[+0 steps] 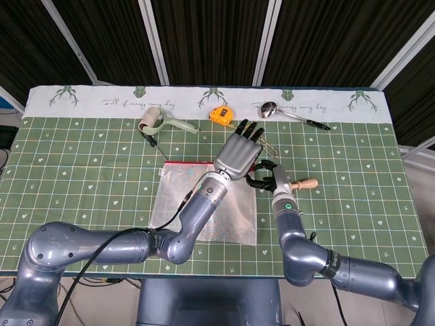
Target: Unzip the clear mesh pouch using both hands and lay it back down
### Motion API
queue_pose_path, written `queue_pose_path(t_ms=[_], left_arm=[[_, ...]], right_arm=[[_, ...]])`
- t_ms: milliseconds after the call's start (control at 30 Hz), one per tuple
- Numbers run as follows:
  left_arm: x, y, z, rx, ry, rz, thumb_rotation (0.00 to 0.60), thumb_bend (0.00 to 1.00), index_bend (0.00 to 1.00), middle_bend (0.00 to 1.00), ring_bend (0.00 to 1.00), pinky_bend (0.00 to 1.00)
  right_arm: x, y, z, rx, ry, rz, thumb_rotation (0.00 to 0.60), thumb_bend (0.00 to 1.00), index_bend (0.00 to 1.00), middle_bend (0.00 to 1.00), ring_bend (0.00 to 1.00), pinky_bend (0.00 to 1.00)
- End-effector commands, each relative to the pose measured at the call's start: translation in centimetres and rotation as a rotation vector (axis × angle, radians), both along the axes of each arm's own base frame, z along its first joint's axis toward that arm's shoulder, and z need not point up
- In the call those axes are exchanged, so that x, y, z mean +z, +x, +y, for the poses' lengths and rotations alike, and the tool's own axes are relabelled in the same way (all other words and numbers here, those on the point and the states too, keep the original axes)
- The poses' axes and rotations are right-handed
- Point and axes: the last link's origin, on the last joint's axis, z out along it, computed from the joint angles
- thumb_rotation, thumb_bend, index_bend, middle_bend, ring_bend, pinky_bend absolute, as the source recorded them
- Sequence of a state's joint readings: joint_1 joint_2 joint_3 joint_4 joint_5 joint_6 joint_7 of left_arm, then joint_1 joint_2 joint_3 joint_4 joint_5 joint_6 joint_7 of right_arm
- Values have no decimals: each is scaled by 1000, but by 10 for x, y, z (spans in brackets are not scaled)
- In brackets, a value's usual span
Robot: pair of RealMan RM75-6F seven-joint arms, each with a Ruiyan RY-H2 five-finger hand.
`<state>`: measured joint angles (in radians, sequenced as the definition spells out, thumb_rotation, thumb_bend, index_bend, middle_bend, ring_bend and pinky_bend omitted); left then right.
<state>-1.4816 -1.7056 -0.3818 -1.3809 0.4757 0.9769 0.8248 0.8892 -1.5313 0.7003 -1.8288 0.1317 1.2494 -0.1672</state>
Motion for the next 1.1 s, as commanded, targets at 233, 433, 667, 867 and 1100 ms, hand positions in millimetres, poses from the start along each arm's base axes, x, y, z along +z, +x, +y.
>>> queue_pose_path(t_ms=[233, 433, 667, 867, 1100], left_arm=[[1, 2, -1, 0, -1, -6, 600, 427, 617, 121, 0, 0], [1, 1, -1, -1, -1, -5, 600, 427, 617, 121, 0, 0], [2, 0, 1, 4, 3, -5, 600, 427, 618, 121, 0, 0], [4, -1, 4, 8, 1, -1, 600, 427, 618, 121, 0, 0], [4, -10, 1, 43, -16, 6, 600, 427, 620, 120, 0, 0]], right_arm=[[1, 2, -1, -2, -1, -7, 600, 450, 562, 163, 0, 211], [1, 3, -1, -5, 1, -14, 600, 511, 584, 180, 0, 211], [2, 5, 1, 2, 3, -27, 600, 541, 591, 187, 0, 211], [5, 6, 2, 3, 3, -43, 600, 541, 597, 190, 0, 211], [10, 8, 2, -4, 3, -70, 600, 541, 606, 199, 0, 211]])
